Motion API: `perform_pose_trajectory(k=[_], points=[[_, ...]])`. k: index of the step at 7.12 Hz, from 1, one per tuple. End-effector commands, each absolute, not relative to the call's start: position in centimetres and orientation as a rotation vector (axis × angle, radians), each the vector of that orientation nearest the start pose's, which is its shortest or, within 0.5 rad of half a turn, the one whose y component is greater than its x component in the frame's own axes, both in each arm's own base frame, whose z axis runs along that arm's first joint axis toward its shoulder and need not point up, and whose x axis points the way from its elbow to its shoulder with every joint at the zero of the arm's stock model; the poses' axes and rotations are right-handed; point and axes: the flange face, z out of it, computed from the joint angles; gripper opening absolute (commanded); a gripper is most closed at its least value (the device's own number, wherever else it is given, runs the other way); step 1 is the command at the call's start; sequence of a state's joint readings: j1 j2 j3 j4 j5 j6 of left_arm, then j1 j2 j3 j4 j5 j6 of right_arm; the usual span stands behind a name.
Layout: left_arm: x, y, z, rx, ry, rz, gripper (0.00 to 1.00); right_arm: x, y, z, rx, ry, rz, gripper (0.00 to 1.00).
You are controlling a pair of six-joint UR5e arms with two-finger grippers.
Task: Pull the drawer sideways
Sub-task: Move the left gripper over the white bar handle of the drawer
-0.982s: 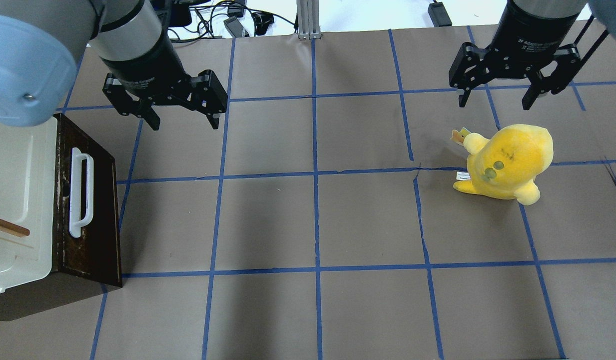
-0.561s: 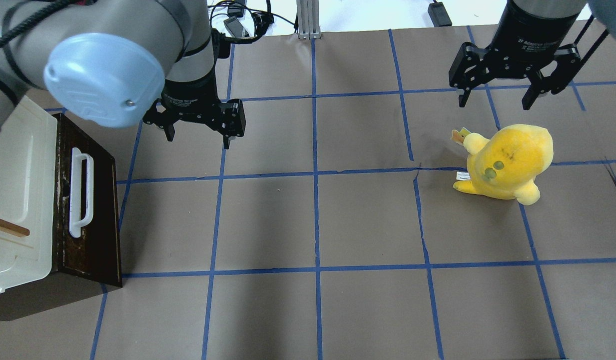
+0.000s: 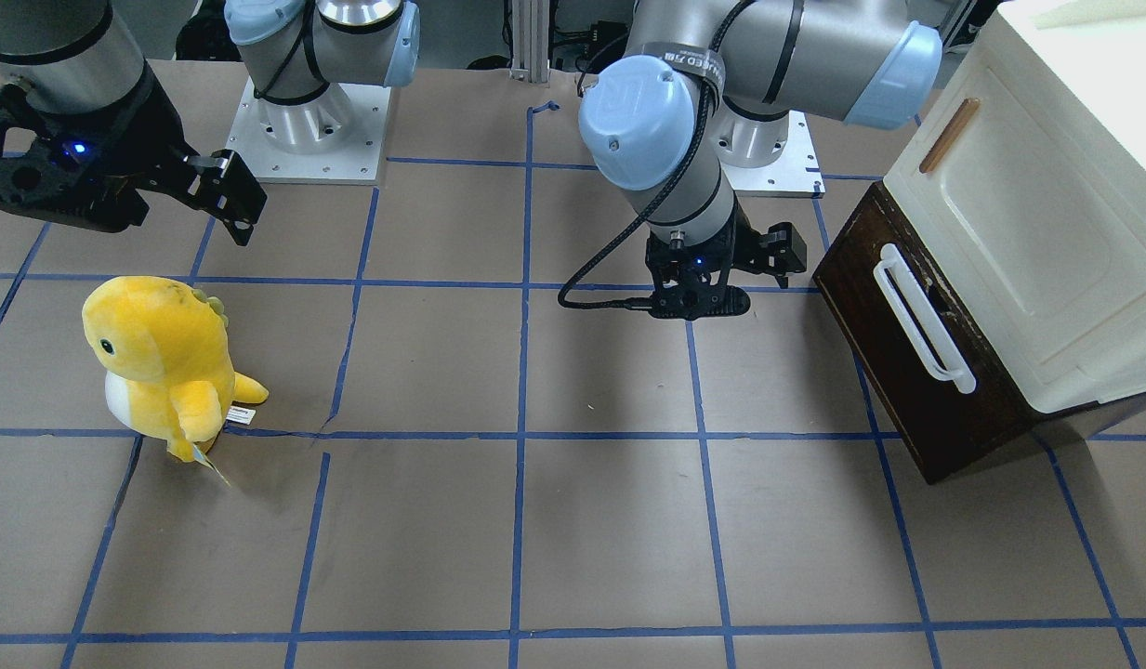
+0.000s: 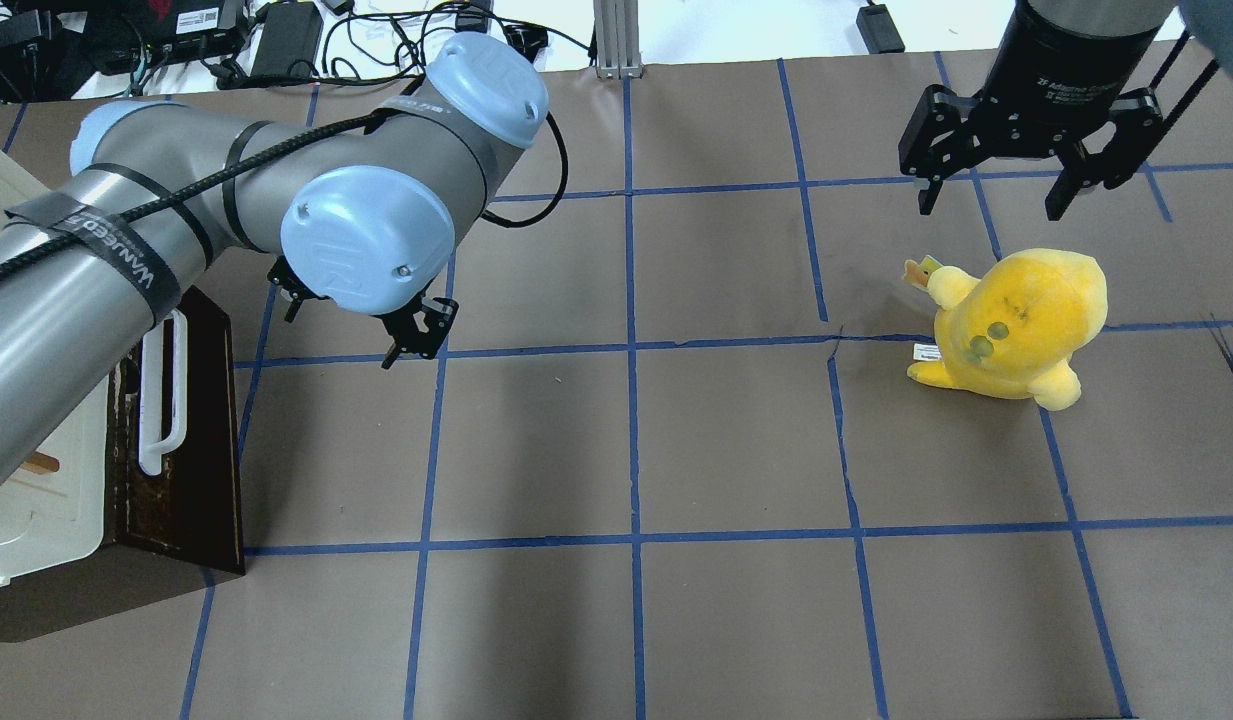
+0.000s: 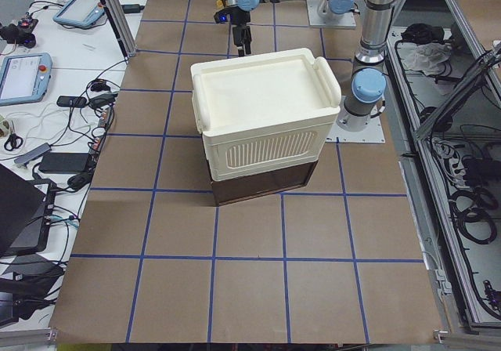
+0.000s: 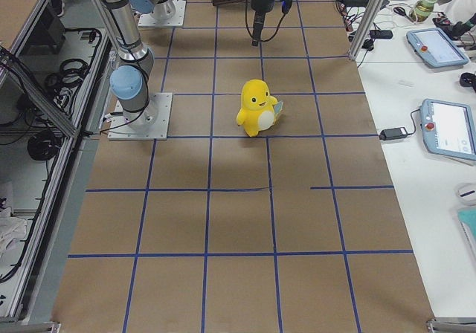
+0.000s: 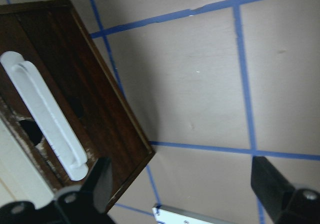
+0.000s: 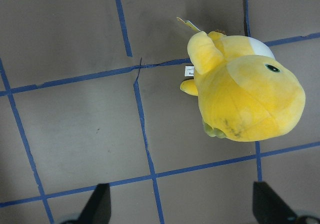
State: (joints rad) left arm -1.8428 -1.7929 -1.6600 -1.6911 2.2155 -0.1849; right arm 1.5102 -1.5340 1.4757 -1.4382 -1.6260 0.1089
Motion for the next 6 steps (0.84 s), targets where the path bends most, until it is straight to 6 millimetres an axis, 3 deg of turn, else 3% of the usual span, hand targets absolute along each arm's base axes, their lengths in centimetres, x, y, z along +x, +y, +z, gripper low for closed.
perform_pose_trajectory(k=[1,2,6], points=[[-19.7,-47.9,32.0,0.238,2.257,0.355,1.0,9.8,-50.6,50.4,0.266,3.185,0.116,1.0],[-19.5,-48.2,30.4,0.198,2.223,0.355,1.0,9.7,-50.6,50.4,0.269,3.185,0.116,1.0],[-19.1,-48.4,30.2,0.194,2.215,0.371,1.0,9.8,-50.6,50.4,0.266,3.185,0.116,1.0]])
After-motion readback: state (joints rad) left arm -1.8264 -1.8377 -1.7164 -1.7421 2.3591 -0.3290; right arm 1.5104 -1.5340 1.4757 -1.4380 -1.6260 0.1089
